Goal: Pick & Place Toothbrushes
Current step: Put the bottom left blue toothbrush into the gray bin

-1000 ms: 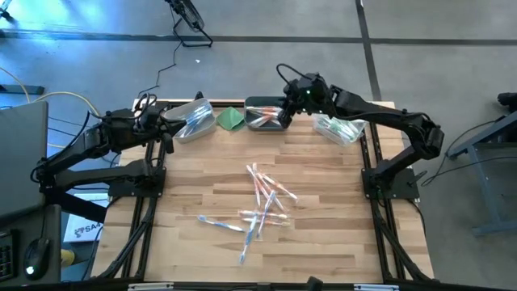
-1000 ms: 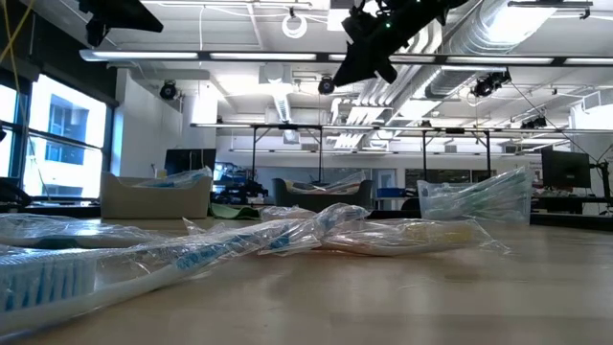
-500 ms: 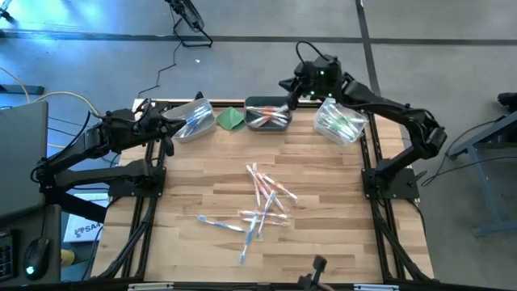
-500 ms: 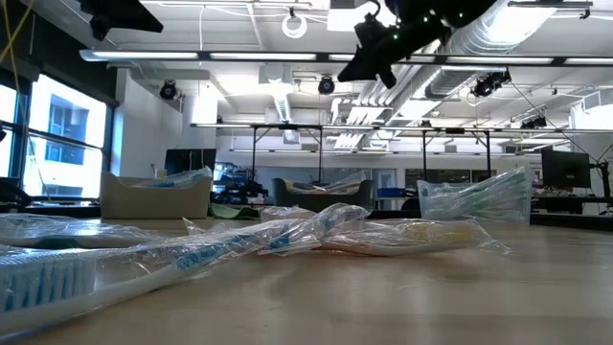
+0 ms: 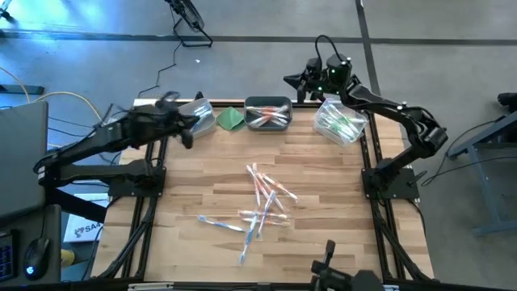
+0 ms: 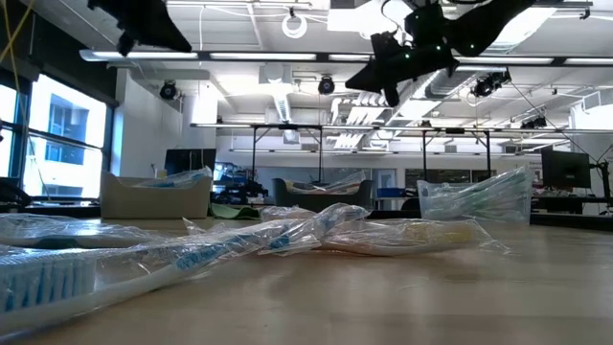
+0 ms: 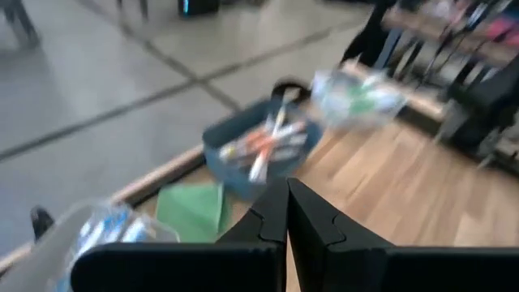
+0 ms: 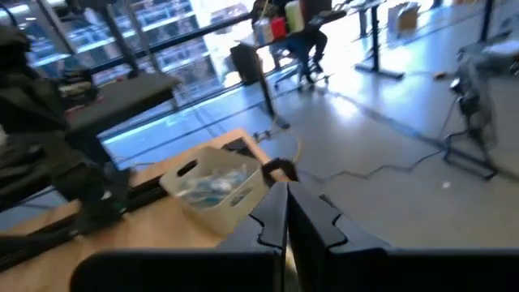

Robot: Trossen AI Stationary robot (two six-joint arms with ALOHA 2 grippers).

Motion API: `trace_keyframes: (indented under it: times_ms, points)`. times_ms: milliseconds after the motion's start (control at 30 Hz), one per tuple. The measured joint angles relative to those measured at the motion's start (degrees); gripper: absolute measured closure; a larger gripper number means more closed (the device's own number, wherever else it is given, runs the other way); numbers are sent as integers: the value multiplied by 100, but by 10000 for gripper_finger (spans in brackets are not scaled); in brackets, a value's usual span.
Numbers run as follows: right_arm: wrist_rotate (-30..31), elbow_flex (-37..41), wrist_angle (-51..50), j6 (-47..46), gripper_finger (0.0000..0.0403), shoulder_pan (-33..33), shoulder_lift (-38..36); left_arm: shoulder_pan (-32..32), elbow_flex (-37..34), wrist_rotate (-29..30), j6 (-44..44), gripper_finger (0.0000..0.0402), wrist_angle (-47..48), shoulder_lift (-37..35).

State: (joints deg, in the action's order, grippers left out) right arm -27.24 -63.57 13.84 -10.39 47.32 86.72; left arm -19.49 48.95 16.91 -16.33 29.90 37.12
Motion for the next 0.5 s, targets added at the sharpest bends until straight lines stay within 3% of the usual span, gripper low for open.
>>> trace_keyframes:
  times_ms: [233,500]
  points:
    - [-755,0,-384,9,399,305,0,237,-4,-459,-942,402,81,956]
    - [-573,0,-472,469,399,347,-2,1230,336,-400,-1752,402,346,1754]
